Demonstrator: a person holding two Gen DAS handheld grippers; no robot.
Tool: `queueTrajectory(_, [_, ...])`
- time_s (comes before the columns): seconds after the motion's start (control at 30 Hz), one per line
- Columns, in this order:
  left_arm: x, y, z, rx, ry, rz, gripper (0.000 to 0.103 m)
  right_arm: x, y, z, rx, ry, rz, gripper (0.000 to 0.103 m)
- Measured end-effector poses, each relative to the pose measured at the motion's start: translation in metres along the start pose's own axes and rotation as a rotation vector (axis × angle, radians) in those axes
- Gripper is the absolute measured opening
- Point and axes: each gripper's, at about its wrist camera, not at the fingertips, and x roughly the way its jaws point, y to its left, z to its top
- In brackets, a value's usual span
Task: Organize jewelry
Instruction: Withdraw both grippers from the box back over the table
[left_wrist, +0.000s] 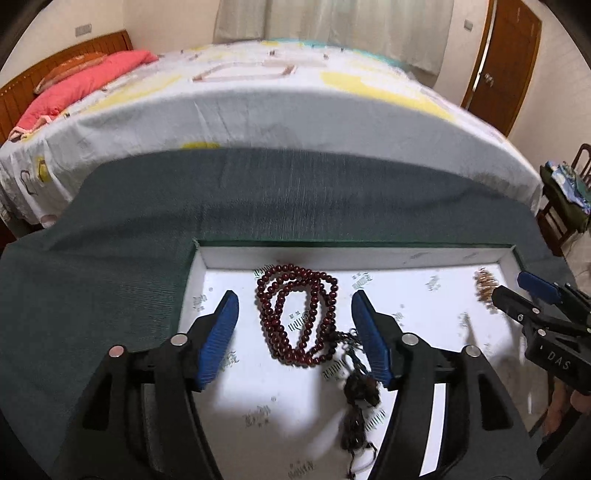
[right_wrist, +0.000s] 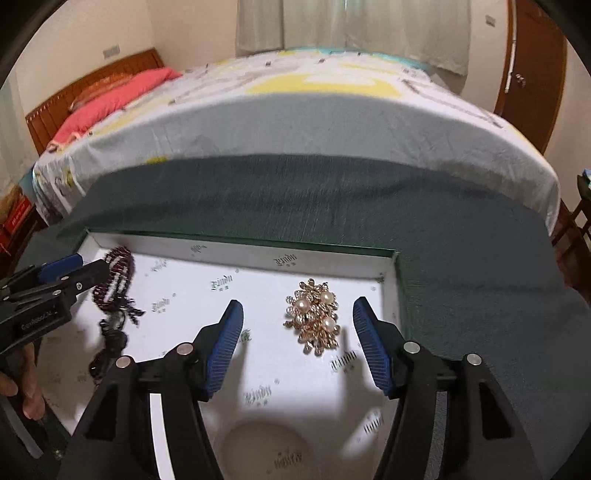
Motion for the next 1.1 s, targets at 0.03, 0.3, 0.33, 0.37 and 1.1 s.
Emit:
queueTrajectory(0.03, [-0.013,0.0,-0.004,0.0,-0.034,-0.006,0.064,-0.009,0.001,-0.004,0.001,-0.019,-0.003,0.061])
queueTrajectory(0.3, [-0.084,0.003,-0.048,0.006,-0.164,0.006,0.066,-0.076,0.014,-0.046,-0.006,-0.142,-0.019,0.061])
queueTrajectory(0.33, [-0.093,0.005,-0.057,0.004,-0.171,0.011,0.066,-0.085,0.017,-0.055,-0.008,-0.153,-0.019,0.061])
queueTrajectory(0.37, [-0.102,0.007,-0.066,-0.001,-0.18,0.018,0.066,-0.091,0.02,-0.062,-0.013,-0.159,-0.017,0.061])
queueTrajectory(1.1, [-0.196,0.039,-0.224,-0.107,-0.159,0.16,0.066,-0.171,0.079,-0.204,-0.092,-0.17,0.071,0.061])
